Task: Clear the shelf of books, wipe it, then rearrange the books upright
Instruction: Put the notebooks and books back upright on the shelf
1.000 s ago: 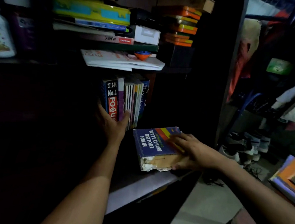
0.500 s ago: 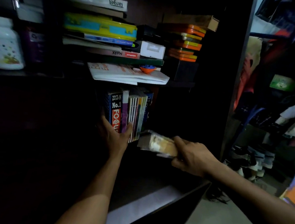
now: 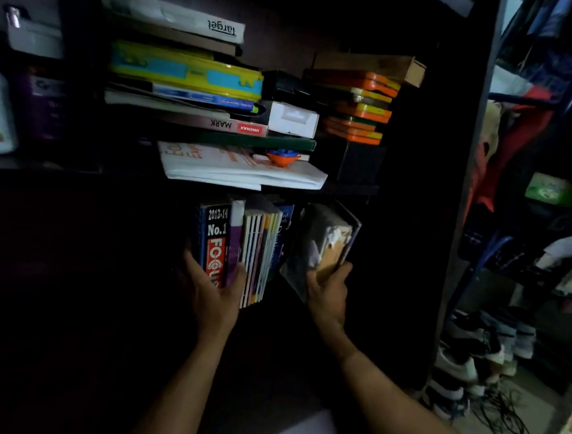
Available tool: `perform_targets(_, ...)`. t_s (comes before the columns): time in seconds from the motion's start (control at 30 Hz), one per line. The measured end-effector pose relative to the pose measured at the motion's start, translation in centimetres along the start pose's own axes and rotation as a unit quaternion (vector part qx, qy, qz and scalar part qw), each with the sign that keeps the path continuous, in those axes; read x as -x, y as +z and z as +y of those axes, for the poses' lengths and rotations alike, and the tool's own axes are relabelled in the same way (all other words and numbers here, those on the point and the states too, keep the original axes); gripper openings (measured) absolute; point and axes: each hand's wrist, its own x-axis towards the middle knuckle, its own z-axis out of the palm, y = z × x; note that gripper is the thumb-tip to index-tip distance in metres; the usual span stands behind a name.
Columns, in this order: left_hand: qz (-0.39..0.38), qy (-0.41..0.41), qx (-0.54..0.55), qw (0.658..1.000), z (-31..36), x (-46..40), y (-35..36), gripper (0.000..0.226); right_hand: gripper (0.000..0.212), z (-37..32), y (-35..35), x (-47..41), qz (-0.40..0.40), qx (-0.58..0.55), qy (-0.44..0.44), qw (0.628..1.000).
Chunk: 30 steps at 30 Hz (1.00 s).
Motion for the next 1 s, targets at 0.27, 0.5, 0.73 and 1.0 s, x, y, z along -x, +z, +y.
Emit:
perform_targets(0.27, 0.013, -0.002, 0.014, 1.0, -0.3, -0.6, 0.6, 0.112, 0.042, 1.7, 0.3, -2.4, -0.058, 0.043, 0.018, 0.997)
perform_targets(0.5, 0.009, -0.016, 0.029, 0.999, -0.1, -0.5, 1.1, 0.118, 0.072, 2.0, -0.1, -0.7, 0.045, 0.038, -0.051, 0.997)
perform_targets(0.73, -0.023, -0.026, 0.059, 0.998, -0.2, -0.5, 1.0, 0.116, 0.041, -0.6, 2.7, -3.1, 0.027, 0.045, -0.038, 0.998)
perform_targets(1.0, -0.056, -0.009, 0.05, 0.997, -0.2, -1.0, 0.8, 0.1, 0.042, 0.8, 3.2, -2.5, 0.005, 0.048, -0.017, 0.999)
